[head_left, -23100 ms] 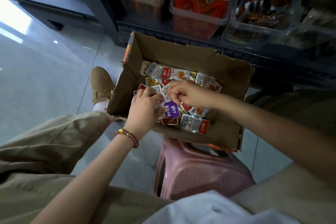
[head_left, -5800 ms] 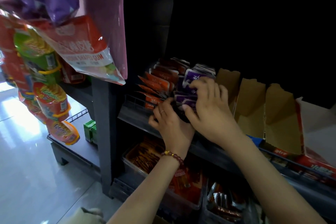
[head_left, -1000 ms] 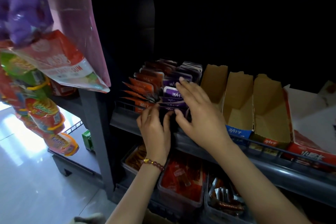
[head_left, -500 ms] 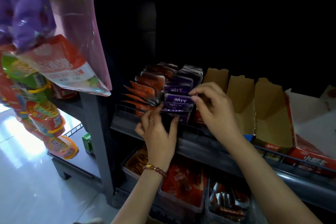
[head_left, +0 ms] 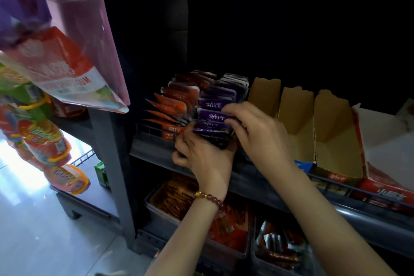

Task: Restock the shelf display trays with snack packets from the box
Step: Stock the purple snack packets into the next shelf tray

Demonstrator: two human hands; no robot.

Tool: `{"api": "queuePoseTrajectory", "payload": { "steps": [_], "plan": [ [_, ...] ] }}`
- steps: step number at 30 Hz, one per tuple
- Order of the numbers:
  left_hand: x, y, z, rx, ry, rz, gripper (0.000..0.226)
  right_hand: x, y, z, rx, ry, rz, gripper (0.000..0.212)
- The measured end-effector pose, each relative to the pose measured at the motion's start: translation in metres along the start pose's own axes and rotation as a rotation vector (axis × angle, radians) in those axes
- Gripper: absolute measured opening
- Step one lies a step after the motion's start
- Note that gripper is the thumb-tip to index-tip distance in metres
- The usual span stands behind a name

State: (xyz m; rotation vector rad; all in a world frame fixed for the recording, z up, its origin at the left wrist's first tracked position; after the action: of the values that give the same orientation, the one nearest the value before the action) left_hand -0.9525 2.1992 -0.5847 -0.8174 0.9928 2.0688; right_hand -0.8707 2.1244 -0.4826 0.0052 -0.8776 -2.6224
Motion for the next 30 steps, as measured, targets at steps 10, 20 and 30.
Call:
{"api": "queuePoseTrajectory", "payload": {
  "steps": [10, 20, 30],
  "plan": [
    [0.002, -0.001, 0.004, -0.068, -0.028, -0.061, 0.085, -0.008, -0.005, 0.003, -0.016, 0.007, -0.059, 0.018],
    [0.003, -0.002, 0.004, -0.009, -0.017, -0.066, 0.087, -0.029, 0.014, 0.006, -0.098, -0.156, 0.337, 0.028],
    [0.002, -0.004, 0.004, 0.005, -0.037, -0.079, 0.085, -0.02, 0.006, 0.027, -0.016, -0.103, 0.055, 0.025]
  ]
}}
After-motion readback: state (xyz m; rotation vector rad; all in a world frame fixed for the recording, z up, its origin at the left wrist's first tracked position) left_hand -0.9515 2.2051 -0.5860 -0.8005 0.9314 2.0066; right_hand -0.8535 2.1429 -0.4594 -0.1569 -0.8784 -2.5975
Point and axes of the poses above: each hand's wrist, its own z-axis towards the middle knuckle, its own y-axis out of the back of the hand, x = y × z, the point moved 10 cm from there along z, towards the middle knuckle, and after that the axes turned 8 degrees about z, right-handed, at the moved point
